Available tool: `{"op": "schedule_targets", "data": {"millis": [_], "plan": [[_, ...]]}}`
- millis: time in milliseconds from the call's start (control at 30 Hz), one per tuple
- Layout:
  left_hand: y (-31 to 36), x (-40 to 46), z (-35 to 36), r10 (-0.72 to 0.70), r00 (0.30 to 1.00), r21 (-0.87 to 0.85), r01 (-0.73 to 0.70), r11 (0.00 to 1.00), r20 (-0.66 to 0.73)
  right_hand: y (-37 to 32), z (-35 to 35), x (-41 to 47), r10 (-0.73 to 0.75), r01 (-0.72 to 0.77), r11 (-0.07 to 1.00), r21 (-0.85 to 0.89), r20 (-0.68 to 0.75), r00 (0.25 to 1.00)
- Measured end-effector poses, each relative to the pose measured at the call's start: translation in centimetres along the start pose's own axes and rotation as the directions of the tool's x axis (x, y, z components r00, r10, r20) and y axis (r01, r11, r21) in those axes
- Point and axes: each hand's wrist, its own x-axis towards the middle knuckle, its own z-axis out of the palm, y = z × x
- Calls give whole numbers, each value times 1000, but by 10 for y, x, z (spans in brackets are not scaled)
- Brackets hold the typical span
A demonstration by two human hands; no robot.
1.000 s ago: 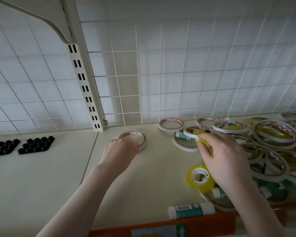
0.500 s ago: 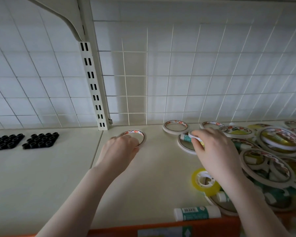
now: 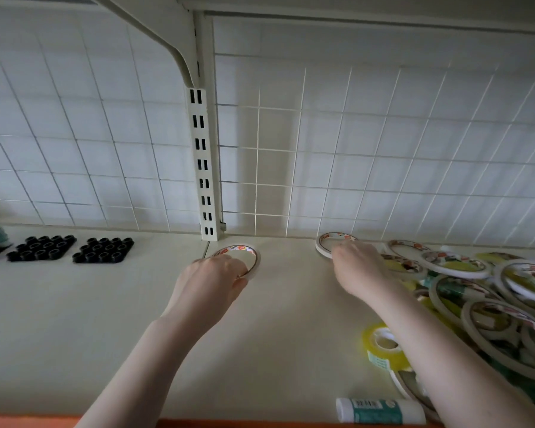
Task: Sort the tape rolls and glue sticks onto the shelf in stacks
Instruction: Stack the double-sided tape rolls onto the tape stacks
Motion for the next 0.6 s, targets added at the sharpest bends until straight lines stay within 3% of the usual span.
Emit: {"op": "schedule_targets", "data": {"millis": [400,600], "plan": [[-2,-2,-4,-47,999,-27,47,999,20,2,-8,-3,-16,21,997,79,-68,998],[-5,-6,-12,-77,997,-46,77,996,-11,5,-29,-15,-15,40,990,132,-185,983]]}}
